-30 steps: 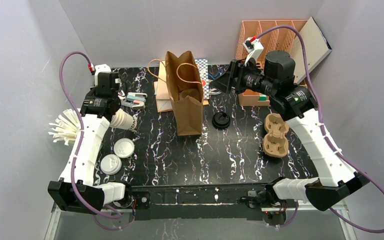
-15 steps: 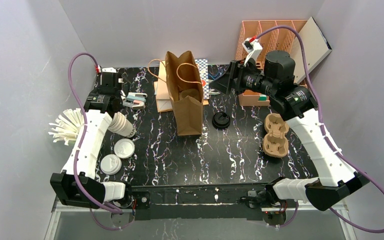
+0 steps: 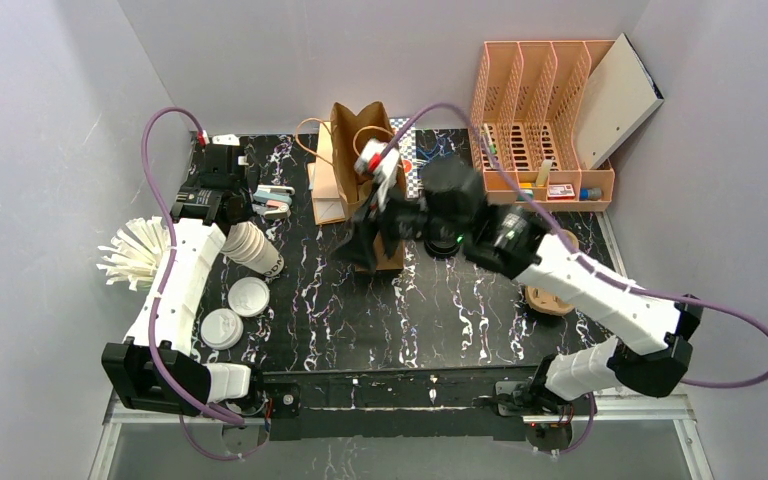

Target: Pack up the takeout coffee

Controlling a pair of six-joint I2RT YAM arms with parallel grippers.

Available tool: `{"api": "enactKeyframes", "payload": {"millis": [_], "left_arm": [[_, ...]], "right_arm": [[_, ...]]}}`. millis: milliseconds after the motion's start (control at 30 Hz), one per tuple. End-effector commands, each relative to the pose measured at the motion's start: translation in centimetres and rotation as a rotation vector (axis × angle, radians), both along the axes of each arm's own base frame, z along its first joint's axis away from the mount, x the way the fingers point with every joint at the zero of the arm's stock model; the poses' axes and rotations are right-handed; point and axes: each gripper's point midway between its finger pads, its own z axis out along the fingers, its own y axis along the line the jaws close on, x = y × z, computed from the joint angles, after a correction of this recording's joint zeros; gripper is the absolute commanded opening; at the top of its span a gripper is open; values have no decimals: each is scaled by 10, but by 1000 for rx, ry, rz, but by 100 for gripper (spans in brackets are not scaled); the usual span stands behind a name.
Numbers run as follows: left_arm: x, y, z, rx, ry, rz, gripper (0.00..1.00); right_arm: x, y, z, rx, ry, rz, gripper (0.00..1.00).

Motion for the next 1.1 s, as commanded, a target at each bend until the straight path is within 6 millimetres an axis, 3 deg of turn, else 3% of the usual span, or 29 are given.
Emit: {"api": "enactKeyframes", "payload": {"millis": [0, 67, 167, 267, 467, 600, 733, 933, 1067], "left_arm": [[-3, -18, -1, -78, 0, -50, 0], [-4, -25, -1, -109, -5, -72, 0], [-5, -30, -1, -131, -5, -90, 3], [-7, -37, -1, -156, -4, -124, 10], [-10, -55, -3, -219, 17, -207, 32], [-13, -64, -3, -236, 26, -266, 44], [-18, -75, 3, -248, 19, -343, 51], [-23, -92, -2, -279, 53, -431, 52], [-23, -89, -11, -247, 88, -420, 51]], "right_arm": [[-23, 33, -9, 46, -258, 14, 76], [-39, 44, -27, 60, -343, 31, 77], [-43, 51, -52, 120, -414, 8, 80], [-37, 58, -79, 149, -429, -27, 97], [-35, 96, -142, 59, -498, 69, 98], [-33, 118, -171, 49, -527, 108, 98], [-25, 131, -179, 128, -599, 75, 98], [-15, 157, -183, 215, -637, 39, 98], [6, 168, -186, 254, -605, -41, 98]]}}
